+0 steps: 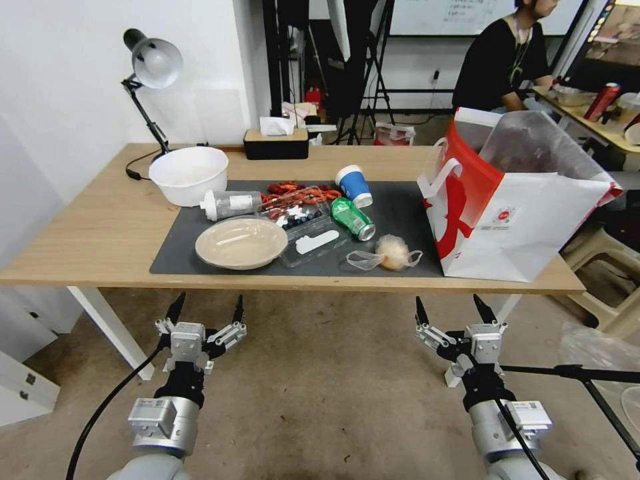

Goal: Pick up the trash from the table and place it into the takeout bag.

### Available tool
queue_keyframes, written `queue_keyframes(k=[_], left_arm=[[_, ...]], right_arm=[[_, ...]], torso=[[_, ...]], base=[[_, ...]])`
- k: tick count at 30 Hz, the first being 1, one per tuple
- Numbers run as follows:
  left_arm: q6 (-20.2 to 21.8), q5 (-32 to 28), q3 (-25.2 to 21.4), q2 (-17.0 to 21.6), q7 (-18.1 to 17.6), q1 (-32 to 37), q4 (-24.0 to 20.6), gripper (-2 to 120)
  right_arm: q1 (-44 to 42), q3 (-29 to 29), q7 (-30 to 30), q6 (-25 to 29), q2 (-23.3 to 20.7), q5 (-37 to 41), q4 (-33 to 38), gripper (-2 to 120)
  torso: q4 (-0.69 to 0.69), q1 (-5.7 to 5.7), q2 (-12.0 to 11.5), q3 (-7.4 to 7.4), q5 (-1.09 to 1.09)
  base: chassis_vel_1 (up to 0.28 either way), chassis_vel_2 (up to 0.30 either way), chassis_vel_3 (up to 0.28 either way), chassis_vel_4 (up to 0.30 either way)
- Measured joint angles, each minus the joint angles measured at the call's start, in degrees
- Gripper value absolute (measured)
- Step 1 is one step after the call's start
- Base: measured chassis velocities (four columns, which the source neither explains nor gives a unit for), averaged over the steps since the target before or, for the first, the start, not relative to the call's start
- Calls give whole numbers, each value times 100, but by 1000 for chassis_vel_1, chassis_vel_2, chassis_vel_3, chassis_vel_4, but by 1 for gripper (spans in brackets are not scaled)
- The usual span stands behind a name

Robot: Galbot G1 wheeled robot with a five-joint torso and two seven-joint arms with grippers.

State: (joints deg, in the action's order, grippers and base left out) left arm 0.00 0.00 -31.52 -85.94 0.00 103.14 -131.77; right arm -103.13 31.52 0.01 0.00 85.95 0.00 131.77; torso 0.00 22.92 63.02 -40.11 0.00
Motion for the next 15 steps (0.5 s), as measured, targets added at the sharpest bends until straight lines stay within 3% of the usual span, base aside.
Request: queue_keyframes(k=[15], left_arm=[[0, 0, 0, 0, 0, 0, 0, 100]], right_arm=[[0, 0, -1, 0, 0, 0, 0, 100]], torso=[[0, 0, 0, 0, 0]], base=[[0, 0, 0, 0]])
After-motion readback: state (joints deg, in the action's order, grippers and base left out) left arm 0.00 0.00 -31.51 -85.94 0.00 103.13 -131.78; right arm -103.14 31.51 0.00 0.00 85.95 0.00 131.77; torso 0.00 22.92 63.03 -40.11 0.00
